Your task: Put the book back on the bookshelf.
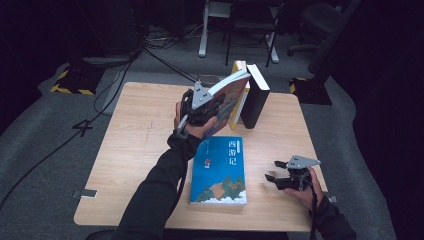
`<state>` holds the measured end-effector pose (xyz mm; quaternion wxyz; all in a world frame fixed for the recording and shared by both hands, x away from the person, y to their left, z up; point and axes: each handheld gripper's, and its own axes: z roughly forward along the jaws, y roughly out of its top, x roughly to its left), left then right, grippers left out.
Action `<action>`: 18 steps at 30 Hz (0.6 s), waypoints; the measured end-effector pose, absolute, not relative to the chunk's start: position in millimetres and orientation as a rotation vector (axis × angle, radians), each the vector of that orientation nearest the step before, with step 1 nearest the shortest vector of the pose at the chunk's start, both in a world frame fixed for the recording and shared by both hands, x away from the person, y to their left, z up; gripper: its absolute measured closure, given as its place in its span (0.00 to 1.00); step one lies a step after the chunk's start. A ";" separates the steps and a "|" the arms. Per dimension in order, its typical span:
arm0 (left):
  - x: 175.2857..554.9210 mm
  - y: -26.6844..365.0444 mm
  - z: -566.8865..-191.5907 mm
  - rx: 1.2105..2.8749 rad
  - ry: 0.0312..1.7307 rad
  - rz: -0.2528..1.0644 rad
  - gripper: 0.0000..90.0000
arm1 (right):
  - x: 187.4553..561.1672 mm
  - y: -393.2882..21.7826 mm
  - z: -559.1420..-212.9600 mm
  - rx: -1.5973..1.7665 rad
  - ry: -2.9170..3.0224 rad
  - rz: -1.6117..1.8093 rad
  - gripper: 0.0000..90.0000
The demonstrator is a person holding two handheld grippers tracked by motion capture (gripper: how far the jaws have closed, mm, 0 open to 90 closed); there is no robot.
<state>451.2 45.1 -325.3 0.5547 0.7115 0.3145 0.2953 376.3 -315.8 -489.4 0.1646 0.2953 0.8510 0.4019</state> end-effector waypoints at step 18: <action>515.1 14.1 -326.5 1.607 0.969 0.753 0.82 | 374.8 -312.8 -491.4 0.824 2.443 1.170 0.34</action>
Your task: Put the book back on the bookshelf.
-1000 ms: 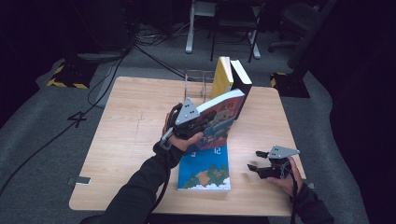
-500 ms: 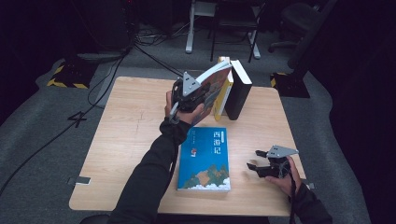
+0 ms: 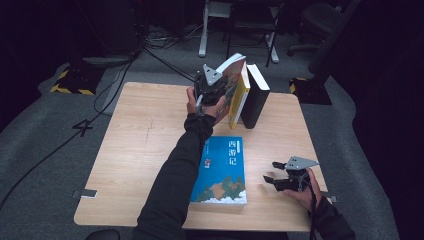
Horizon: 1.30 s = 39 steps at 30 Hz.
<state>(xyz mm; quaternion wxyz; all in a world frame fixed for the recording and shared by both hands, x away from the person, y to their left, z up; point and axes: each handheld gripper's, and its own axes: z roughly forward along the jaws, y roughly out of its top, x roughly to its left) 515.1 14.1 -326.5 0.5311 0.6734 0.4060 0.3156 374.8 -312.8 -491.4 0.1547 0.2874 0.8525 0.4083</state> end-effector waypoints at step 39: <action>589.3 -55.3 -365.3 1.553 1.094 0.970 0.81 | 374.4 -316.1 -488.3 0.810 2.420 1.260 0.36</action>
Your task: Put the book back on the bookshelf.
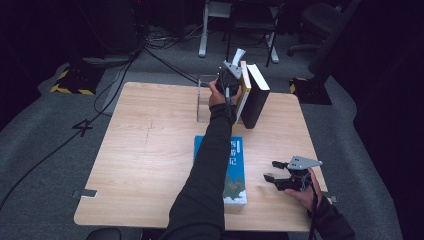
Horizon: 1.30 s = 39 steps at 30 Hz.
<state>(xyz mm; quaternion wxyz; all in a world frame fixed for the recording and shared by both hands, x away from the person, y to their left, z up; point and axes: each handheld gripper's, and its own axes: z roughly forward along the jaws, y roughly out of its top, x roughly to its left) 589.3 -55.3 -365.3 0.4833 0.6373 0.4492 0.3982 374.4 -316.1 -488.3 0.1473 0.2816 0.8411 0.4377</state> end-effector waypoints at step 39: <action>535.4 -10.3 -409.7 1.752 0.987 0.811 0.55 | 372.6 -313.0 -490.9 0.800 2.462 1.236 0.37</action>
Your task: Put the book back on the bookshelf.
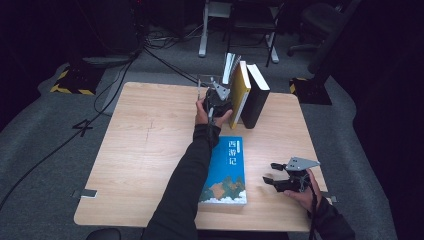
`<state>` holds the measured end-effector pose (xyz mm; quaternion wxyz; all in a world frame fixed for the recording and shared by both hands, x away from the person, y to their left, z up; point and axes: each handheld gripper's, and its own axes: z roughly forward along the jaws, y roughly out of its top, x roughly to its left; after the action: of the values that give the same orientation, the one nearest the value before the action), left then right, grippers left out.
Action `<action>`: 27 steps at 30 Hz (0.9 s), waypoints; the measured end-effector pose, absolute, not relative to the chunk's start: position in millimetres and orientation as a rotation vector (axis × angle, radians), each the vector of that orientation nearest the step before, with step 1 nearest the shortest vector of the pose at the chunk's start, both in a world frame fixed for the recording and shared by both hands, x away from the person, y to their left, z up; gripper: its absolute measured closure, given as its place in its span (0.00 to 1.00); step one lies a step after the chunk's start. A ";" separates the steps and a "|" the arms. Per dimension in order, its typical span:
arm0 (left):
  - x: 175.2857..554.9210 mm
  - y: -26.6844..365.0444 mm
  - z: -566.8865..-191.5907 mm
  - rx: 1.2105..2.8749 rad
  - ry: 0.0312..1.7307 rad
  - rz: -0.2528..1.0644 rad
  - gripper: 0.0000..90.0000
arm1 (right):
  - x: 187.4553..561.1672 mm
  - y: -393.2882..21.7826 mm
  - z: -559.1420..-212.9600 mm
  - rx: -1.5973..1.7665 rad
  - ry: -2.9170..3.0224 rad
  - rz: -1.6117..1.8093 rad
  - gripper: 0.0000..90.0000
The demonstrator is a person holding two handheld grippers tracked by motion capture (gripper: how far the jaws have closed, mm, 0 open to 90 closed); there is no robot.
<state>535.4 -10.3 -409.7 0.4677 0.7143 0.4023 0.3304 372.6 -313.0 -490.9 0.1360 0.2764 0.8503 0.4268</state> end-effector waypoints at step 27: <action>522.2 -8.0 -463.7 2.067 0.836 0.596 0.72 | 369.4 -303.3 -499.5 0.759 2.542 1.182 0.36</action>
<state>522.2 -8.0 -463.7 0.4048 0.8190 0.3310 0.2362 369.4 -303.3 -499.5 0.1181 0.2596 0.8691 0.4041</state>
